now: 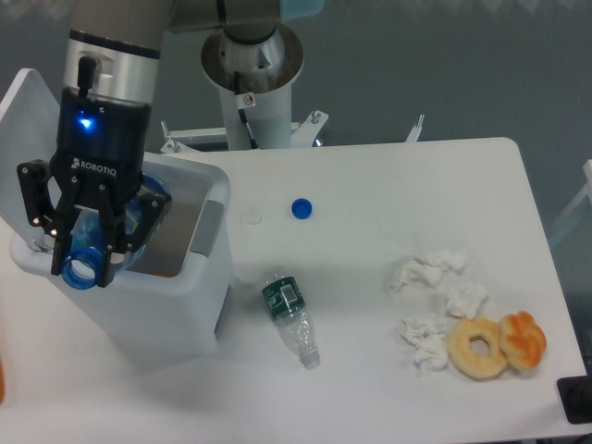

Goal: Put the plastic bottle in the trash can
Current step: 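Open the gripper to release the bottle into the trash can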

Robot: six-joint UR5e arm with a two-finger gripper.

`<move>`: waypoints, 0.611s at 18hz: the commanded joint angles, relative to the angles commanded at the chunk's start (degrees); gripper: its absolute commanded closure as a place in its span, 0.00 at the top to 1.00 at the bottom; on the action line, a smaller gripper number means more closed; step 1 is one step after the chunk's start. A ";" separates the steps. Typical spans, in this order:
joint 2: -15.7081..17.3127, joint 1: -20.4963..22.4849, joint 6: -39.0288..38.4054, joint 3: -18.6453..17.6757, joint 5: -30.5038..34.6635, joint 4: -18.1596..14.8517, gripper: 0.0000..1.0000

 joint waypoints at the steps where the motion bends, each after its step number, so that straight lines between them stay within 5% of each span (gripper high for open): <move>1: 0.00 0.00 0.09 -0.09 0.00 0.00 0.16; 4: -0.09 -0.44 0.79 -0.26 0.09 0.87 0.42; 10: 0.61 -0.44 2.20 -0.70 0.97 1.67 0.62; 11: 0.70 -0.44 2.20 -0.62 0.97 1.67 0.78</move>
